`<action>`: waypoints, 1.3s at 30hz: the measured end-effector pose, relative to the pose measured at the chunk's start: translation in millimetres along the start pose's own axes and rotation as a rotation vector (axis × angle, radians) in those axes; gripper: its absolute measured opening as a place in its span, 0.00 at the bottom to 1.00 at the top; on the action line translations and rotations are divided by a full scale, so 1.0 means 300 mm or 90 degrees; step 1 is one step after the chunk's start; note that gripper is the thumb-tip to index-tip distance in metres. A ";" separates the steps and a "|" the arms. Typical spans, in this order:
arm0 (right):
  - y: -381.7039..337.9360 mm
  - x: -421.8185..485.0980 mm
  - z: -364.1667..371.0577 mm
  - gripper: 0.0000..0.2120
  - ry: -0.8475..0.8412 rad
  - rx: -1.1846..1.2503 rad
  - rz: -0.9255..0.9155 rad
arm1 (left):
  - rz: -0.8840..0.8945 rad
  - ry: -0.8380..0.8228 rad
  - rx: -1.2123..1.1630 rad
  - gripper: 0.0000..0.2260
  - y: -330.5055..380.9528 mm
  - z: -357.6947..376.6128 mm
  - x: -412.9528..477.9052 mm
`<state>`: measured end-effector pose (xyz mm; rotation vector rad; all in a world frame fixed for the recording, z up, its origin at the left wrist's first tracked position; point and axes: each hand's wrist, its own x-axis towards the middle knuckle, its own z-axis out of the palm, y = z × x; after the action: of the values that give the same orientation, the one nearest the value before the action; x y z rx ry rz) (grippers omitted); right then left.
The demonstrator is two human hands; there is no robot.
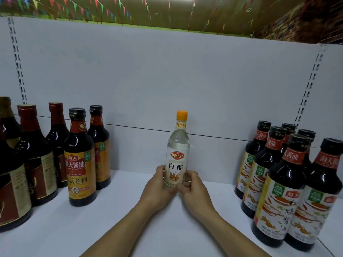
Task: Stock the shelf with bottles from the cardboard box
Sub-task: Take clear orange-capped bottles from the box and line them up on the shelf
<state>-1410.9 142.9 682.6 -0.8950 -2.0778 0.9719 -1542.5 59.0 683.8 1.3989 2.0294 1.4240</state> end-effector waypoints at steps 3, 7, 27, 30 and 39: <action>0.005 0.001 -0.001 0.19 0.001 0.000 0.007 | 0.013 0.004 0.005 0.29 -0.011 0.001 0.003; 0.004 0.001 0.003 0.16 0.002 -0.017 0.014 | 0.021 0.021 0.013 0.30 -0.022 0.008 -0.001; 0.003 0.001 0.022 0.20 0.014 -0.098 0.013 | 0.000 0.053 0.062 0.37 -0.015 0.016 -0.003; 0.005 0.002 0.020 0.20 0.026 -0.091 0.015 | -0.008 0.062 0.077 0.37 -0.006 0.021 -0.011; -0.009 -0.013 0.005 0.10 0.052 -0.045 0.010 | 0.042 0.108 0.299 0.46 0.059 0.045 -0.081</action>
<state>-1410.8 137.9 682.9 -0.9735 -2.0489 0.8598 -1511.8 47.0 685.8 1.5733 2.5714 1.1684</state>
